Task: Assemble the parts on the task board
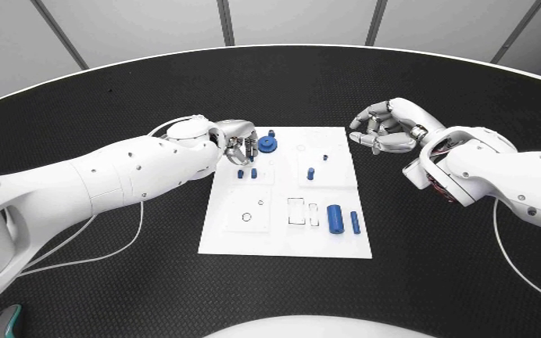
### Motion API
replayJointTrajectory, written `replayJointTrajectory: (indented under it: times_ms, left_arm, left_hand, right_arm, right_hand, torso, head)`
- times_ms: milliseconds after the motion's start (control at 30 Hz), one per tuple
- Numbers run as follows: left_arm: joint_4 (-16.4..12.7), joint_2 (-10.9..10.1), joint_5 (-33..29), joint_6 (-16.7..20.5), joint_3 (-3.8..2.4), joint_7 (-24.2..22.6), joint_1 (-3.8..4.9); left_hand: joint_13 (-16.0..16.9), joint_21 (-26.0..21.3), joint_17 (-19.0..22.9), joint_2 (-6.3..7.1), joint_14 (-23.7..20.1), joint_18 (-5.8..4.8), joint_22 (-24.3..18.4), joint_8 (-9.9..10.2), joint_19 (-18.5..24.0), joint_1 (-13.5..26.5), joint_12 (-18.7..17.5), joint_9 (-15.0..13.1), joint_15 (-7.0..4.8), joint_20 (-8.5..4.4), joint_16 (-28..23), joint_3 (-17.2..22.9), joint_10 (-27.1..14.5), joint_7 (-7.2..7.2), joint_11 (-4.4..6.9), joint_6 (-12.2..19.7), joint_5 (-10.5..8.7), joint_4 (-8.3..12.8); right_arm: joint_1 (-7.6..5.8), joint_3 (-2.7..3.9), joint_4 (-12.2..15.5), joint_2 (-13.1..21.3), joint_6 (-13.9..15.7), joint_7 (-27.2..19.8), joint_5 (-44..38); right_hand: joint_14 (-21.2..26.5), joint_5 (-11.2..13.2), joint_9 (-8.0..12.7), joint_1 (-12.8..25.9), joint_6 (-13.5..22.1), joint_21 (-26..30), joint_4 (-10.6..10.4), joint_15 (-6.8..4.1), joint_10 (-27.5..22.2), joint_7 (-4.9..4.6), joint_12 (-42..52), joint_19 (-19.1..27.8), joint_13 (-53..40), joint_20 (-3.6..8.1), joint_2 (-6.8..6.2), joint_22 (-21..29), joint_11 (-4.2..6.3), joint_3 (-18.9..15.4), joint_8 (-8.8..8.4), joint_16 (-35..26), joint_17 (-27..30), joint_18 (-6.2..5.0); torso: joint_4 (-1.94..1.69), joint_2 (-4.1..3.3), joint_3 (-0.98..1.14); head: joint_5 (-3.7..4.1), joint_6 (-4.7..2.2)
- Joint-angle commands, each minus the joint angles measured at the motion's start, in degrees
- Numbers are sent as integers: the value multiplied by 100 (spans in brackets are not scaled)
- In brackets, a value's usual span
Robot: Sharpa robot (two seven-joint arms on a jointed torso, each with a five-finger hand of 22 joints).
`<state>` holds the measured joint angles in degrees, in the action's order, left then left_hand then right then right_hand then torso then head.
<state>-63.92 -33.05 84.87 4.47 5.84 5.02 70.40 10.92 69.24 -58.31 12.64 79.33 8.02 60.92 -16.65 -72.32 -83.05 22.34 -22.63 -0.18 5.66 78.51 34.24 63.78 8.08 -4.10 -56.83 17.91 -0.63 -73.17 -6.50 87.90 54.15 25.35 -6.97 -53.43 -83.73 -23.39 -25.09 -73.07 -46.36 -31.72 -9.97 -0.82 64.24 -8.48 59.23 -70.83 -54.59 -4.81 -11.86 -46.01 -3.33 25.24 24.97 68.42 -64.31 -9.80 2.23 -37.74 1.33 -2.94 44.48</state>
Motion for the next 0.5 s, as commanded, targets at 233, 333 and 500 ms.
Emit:
replayJointTrajectory:
  times_ms: [233, 333, 500]
  left_arm:
    - [18, 14, -1, -75, 0, 24, 0]
    - [28, 14, -1, -99, 0, 44, 0]
    - [40, 11, -1, -129, 0, 73, 0]
  left_hand:
    - [9, 14, 9, 5, 34, -112, -13, 27, -23, 70, -49, 10, 11, -2, 22, -1, 33, 14, -7, -38, -34, 26]
    - [10, 13, 13, 6, 33, -112, -14, 31, -21, 80, -57, 11, 11, -1, 20, -5, 34, 13, -7, -38, -40, 24]
    - [10, 12, 11, 6, 34, -112, -15, 32, -20, 81, -58, 12, 11, -1, 21, -5, 34, 13, -7, -38, -41, 23]
  right_arm:
    - [0, 0, 0, 4, -1, 1, 0]
    - [0, 0, -1, 6, -1, 2, 0]
    - [0, 0, -4, 4, -1, 2, 0]
  right_hand:
    - [-2, -23, 9, -35, 41, 17, 5, -16, -13, 0, -7, 28, -6, -10, -4, 1, -13, 34, 22, -40, 3, -34]
    - [-2, -23, 9, -35, 41, 17, 5, -16, -13, 0, -7, 28, -6, -10, -4, 1, -13, 34, 22, -40, 3, -34]
    - [-2, -23, 9, -35, 41, 17, 5, -16, -13, 0, -7, 28, -6, -10, -4, 1, -13, 34, 22, -40, 3, -34]
  torso:
    - [4, 1, 2]
    - [0, 2, 1]
    - [-1, 2, 0]
  head:
    - [9, 9]
    - [10, 13]
    - [13, 11]
